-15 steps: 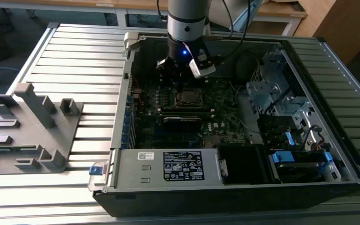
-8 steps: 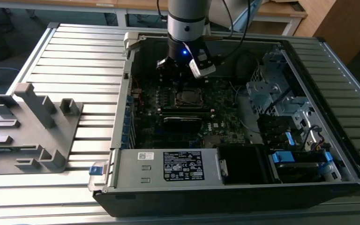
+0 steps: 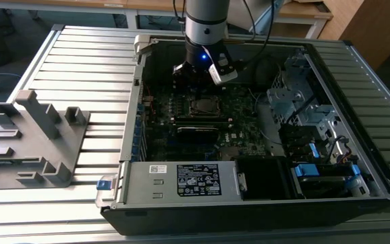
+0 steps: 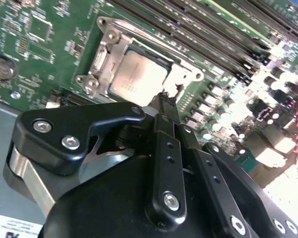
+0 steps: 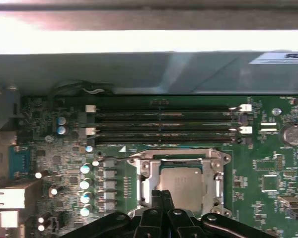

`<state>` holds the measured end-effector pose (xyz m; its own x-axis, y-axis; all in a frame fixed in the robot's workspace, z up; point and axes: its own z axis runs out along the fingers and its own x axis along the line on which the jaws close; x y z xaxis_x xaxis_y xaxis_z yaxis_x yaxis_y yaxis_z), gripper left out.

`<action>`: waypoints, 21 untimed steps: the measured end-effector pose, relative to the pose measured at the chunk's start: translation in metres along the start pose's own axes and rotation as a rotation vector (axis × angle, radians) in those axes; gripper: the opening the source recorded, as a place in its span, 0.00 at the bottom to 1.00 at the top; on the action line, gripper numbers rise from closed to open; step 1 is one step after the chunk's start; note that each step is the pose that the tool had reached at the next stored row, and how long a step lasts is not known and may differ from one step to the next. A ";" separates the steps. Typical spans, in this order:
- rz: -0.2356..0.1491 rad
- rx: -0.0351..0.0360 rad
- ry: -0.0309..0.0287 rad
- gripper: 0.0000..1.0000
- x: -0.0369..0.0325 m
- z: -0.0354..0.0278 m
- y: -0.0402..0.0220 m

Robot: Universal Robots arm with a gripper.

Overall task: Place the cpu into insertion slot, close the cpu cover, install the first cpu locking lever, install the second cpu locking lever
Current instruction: 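Close the cpu cover, then install the first cpu locking lever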

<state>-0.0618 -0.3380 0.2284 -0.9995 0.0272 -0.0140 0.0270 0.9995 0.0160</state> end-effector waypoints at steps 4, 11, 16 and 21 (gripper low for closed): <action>0.000 0.0000 0.0000 0.11 -0.0111 0.0002 0.0003; 0.000 0.0001 0.0000 0.11 -0.0221 0.0001 0.0006; 0.000 -0.0002 -0.0002 0.11 -0.0222 -0.0014 0.0007; 0.000 0.0003 0.0001 0.11 -0.0221 -0.0032 0.0006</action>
<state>-0.0397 -0.3380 0.2319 -0.9995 0.0272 -0.0138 0.0270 0.9995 0.0156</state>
